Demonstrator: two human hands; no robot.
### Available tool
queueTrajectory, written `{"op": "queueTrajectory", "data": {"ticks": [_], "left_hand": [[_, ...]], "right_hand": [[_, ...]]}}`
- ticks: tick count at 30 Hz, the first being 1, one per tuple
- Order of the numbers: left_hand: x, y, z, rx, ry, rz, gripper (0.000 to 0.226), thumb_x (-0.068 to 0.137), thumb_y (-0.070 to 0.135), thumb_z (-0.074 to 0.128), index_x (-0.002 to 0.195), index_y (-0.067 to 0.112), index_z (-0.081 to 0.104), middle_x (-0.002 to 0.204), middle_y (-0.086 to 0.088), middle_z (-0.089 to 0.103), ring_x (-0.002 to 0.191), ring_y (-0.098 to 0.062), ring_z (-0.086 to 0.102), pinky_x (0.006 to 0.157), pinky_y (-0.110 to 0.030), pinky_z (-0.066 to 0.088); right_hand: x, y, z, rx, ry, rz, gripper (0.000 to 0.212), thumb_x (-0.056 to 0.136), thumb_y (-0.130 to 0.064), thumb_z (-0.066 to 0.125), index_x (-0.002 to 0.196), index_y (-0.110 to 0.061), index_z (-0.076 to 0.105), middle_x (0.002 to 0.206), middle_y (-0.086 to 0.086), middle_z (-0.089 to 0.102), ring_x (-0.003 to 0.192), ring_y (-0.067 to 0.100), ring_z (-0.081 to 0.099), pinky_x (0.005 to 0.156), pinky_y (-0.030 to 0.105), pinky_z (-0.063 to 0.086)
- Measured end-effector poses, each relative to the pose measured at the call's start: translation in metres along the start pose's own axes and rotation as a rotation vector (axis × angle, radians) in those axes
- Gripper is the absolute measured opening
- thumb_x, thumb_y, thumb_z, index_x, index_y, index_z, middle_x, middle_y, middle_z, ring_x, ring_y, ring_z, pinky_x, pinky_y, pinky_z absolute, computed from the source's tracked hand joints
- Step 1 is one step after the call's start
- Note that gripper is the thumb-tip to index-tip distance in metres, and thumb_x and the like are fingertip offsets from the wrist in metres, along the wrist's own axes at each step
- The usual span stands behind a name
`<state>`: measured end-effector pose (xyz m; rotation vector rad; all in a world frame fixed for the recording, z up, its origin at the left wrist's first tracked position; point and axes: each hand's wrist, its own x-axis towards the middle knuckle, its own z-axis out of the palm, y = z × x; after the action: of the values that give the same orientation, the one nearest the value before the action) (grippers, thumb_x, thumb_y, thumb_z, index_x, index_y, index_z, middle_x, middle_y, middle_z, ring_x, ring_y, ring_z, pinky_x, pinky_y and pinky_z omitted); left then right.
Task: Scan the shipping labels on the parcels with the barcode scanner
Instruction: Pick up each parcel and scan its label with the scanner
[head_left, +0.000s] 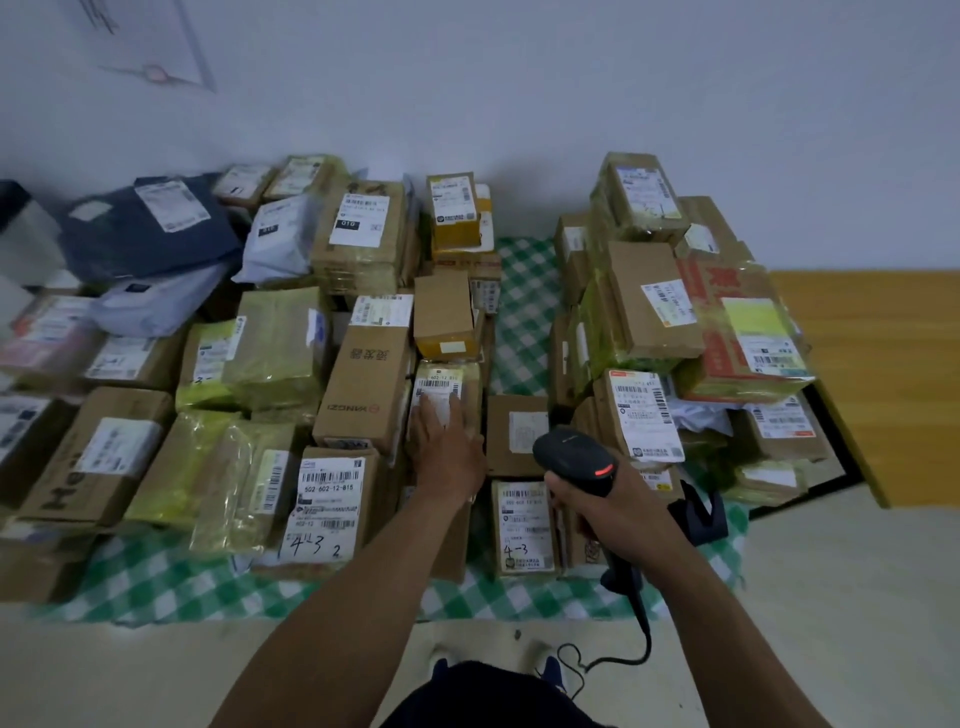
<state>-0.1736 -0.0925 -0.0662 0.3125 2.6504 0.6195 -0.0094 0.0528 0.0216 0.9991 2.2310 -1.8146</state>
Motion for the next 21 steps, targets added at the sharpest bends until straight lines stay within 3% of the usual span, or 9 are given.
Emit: {"op": "queueTrajectory", "data": {"ticks": [2, 5, 9, 13, 17, 21], "left_hand": [[0.003, -0.002, 0.005, 0.091, -0.036, 0.003, 0.074, 0.106, 0.05, 0.042, 0.165, 0.036, 0.0, 0.168, -0.015, -0.025, 0.154, -0.038, -0.025, 0.127, -0.057, -0.003], [0.003, -0.005, 0.009, 0.159, 0.007, 0.035, 0.072, 0.1, 0.066, 0.042, 0.16, 0.049, 0.007, 0.168, -0.013, -0.027, 0.151, -0.044, -0.029, 0.122, -0.056, -0.012], [-0.005, -0.002, 0.008, 0.048, 0.036, 0.022, 0.069, 0.098, 0.059, 0.054, 0.158, 0.048, 0.022, 0.17, -0.009, -0.016, 0.152, -0.049, 0.001, 0.123, -0.063, 0.016], [-0.018, 0.002, -0.004, -0.006, 0.088, 0.033, 0.063, 0.102, 0.05, 0.054, 0.159, 0.045, 0.028, 0.171, -0.013, -0.009, 0.15, -0.047, 0.005, 0.121, -0.055, 0.021], [-0.052, 0.008, -0.019, -0.158, 0.163, 0.137, 0.059, 0.102, 0.054, 0.052, 0.157, 0.041, 0.037, 0.172, -0.003, 0.0, 0.15, -0.034, 0.01, 0.123, -0.047, 0.021], [-0.091, 0.006, -0.021, -0.457, 0.215, 0.249, 0.062, 0.096, 0.056, 0.064, 0.153, 0.04, 0.045, 0.172, 0.001, 0.01, 0.157, -0.02, 0.012, 0.126, -0.046, 0.024]], "right_hand": [[-0.004, 0.0, 0.001, 0.017, -0.001, 0.002, 0.042, 0.089, -0.041, 0.081, 0.122, -0.027, 0.06, 0.082, -0.005, 0.078, 0.06, 0.006, 0.067, 0.057, 0.022, 0.053], [-0.009, 0.001, 0.0, 0.012, 0.005, -0.014, 0.032, 0.091, -0.037, 0.079, 0.118, -0.029, 0.063, 0.084, -0.004, 0.078, 0.062, 0.004, 0.068, 0.058, 0.022, 0.055], [-0.013, 0.003, 0.001, 0.012, 0.008, -0.024, 0.029, 0.091, -0.035, 0.08, 0.116, -0.027, 0.067, 0.085, -0.004, 0.078, 0.061, 0.0, 0.068, 0.056, 0.019, 0.053], [-0.016, 0.001, 0.0, 0.041, 0.023, -0.033, 0.024, 0.092, -0.032, 0.079, 0.111, -0.026, 0.067, 0.084, 0.005, 0.076, 0.062, 0.008, 0.066, 0.062, 0.027, 0.058], [-0.013, 0.002, -0.003, 0.052, 0.025, -0.055, 0.03, 0.091, -0.034, 0.079, 0.116, -0.026, 0.066, 0.072, 0.005, 0.068, 0.059, 0.013, 0.063, 0.061, 0.031, 0.057], [-0.016, -0.006, -0.002, 0.128, 0.167, -0.13, 0.041, 0.09, -0.037, 0.08, 0.125, -0.029, 0.063, 0.088, -0.002, 0.075, 0.071, 0.008, 0.071, 0.071, 0.036, 0.061]]}}
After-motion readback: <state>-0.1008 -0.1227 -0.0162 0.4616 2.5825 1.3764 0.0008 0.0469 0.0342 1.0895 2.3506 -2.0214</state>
